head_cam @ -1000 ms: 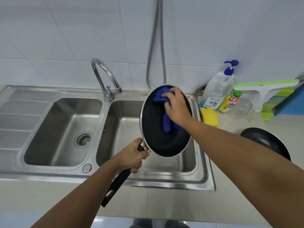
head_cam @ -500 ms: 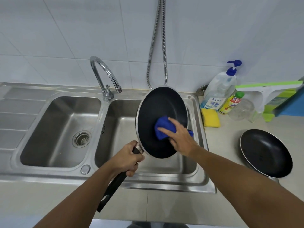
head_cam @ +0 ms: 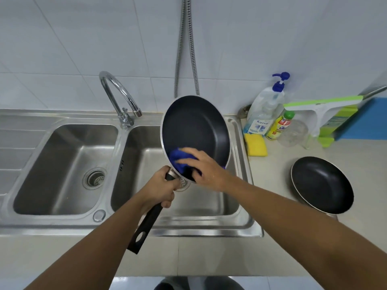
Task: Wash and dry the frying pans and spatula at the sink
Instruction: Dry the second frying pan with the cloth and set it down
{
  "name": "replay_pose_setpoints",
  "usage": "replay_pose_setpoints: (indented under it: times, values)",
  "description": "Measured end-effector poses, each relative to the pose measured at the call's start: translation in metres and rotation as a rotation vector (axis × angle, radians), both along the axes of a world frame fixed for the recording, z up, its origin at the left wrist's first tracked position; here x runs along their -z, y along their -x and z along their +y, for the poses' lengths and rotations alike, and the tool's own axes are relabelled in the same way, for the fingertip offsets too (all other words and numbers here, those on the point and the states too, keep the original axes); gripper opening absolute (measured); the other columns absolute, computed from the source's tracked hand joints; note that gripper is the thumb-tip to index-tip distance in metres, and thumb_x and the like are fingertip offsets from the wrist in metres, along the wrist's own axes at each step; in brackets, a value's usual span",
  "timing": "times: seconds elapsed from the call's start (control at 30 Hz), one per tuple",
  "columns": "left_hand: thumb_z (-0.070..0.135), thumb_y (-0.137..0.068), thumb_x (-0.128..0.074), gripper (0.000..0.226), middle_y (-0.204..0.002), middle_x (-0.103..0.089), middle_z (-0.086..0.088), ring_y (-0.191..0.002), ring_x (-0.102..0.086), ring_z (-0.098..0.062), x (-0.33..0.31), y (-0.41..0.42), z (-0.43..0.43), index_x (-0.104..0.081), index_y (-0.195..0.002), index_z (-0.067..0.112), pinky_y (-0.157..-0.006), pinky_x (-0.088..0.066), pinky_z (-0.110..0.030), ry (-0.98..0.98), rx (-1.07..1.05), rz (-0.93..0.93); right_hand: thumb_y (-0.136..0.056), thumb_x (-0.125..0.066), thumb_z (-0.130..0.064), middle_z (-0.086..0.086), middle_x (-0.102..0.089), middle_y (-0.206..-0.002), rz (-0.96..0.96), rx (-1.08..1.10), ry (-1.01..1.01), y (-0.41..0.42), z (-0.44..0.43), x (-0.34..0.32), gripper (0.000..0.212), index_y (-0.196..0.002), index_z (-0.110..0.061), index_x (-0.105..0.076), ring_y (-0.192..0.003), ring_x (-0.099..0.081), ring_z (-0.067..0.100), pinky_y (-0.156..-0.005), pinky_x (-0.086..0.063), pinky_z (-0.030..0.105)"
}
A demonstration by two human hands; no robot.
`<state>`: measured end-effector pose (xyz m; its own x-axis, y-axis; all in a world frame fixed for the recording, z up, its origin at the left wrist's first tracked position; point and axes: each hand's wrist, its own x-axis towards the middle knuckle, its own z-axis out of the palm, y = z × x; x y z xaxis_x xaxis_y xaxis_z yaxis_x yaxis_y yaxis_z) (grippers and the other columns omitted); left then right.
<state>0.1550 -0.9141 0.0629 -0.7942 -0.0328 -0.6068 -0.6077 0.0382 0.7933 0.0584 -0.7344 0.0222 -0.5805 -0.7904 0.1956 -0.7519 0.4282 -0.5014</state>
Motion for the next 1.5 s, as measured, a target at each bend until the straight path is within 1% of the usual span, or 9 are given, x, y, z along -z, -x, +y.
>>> replay_pose_setpoints:
  times: [0.3, 0.47, 0.6, 0.7, 0.87, 0.97, 1.2, 1.37, 1.5]
  values:
    - [-0.004, -0.095, -0.052, 0.016, -0.076, -0.048, -0.01, -0.043, -0.03, -0.013, 0.001, -0.02, 0.013, -0.047, -0.103, 0.009, -0.037, -0.027, -0.021, -0.061, -0.036, -0.068, -0.095, -0.053, -0.027, 0.001, -0.036, -0.152, -0.077, 0.648, -0.537, -0.009, 0.143, 0.012, 0.049, -0.143, -0.038, -0.05, -0.116, -0.05, 0.03, -0.088, -0.051, 0.043]
    - [-0.001, -0.098, -0.055, 0.012, -0.077, -0.049, -0.009, -0.043, -0.027, -0.011, 0.002, -0.035, 0.052, -0.048, -0.098, 0.009, -0.034, -0.026, -0.018, -0.187, -0.122, -0.055, -0.105, -0.03, -0.047, 0.017, 0.0, -0.169, -0.061, 0.726, -0.862, -0.03, 0.176, 0.03, 0.067, -0.162, -0.019, -0.008, -0.149, -0.015, 0.049, -0.12, -0.02, 0.053]
    - [-0.003, -0.099, -0.05, 0.015, -0.07, -0.049, -0.005, -0.038, -0.027, -0.009, -0.002, -0.04, 0.085, -0.045, -0.1, 0.012, -0.032, -0.023, -0.016, -0.292, -0.171, -0.019, -0.11, -0.018, -0.042, 0.015, 0.007, -0.169, -0.412, 0.681, -0.585, -0.028, 0.185, 0.043, 0.062, -0.161, -0.008, -0.008, -0.154, 0.012, 0.039, -0.126, -0.001, 0.05]
    - [-0.002, -0.099, -0.05, 0.015, -0.069, -0.048, -0.003, -0.037, -0.028, -0.008, -0.007, -0.042, 0.105, -0.046, -0.102, 0.012, -0.032, -0.024, -0.017, -0.344, -0.178, -0.003, -0.11, -0.023, -0.036, 0.009, -0.058, -0.13, -0.581, 0.904, -0.019, -0.021, 0.175, 0.004, 0.043, -0.122, -0.013, -0.058, -0.137, -0.041, 0.038, -0.103, -0.035, 0.044]
    - [0.002, -0.098, -0.055, 0.014, -0.072, -0.053, -0.006, -0.039, -0.037, -0.013, -0.02, -0.047, 0.129, -0.047, -0.105, 0.011, -0.033, -0.033, -0.021, -0.305, -0.156, 0.035, -0.103, -0.033, -0.038, 0.002, -0.068, -0.095, -0.641, 1.029, 0.49, -0.005, 0.157, -0.036, 0.04, -0.098, -0.012, -0.062, -0.093, -0.061, 0.022, -0.089, -0.048, 0.043]
    - [0.005, -0.098, -0.059, 0.014, -0.073, -0.058, -0.009, -0.042, -0.043, -0.017, -0.026, -0.048, 0.14, -0.049, -0.108, 0.009, -0.037, -0.04, -0.024, -0.26, -0.117, 0.049, -0.105, -0.042, -0.028, 0.0, -0.053, -0.07, -0.623, 1.076, 0.561, -0.003, 0.156, -0.045, 0.037, -0.073, -0.013, -0.053, -0.068, -0.047, 0.015, -0.068, -0.039, 0.034]
    - [0.013, -0.1, -0.065, 0.024, -0.101, -0.069, -0.031, -0.048, -0.059, -0.027, -0.039, -0.041, 0.169, -0.054, -0.115, -0.001, -0.048, -0.058, -0.037, -0.124, -0.004, 0.092, -0.102, -0.047, -0.013, 0.0, -0.045, -0.064, -0.56, 1.328, 0.657, -0.001, 0.189, -0.052, 0.037, -0.066, -0.01, -0.047, -0.061, -0.038, 0.014, -0.057, -0.036, 0.028]
    - [0.025, -0.097, -0.071, 0.028, -0.082, -0.071, -0.021, -0.057, -0.071, -0.031, -0.036, -0.029, 0.205, -0.061, -0.107, 0.0, -0.059, -0.064, -0.043, 0.113, 0.176, 0.136, -0.098, -0.05, -0.011, 0.003, -0.043, -0.063, -0.444, 1.452, 0.592, -0.006, 0.245, -0.057, 0.032, -0.069, 0.002, -0.051, -0.066, -0.036, 0.019, -0.061, -0.032, 0.032]
    - [0.022, -0.103, -0.062, 0.025, -0.081, -0.065, -0.013, -0.053, -0.068, -0.026, -0.036, -0.019, 0.27, -0.056, -0.11, -0.001, -0.061, -0.063, -0.04, 0.001, 0.173, 0.09, -0.099, -0.049, -0.011, 0.001, -0.041, -0.062, -0.387, 1.5, 0.613, -0.013, 0.309, -0.059, 0.036, -0.063, -0.007, -0.045, -0.067, -0.037, 0.02, -0.06, -0.032, 0.032]
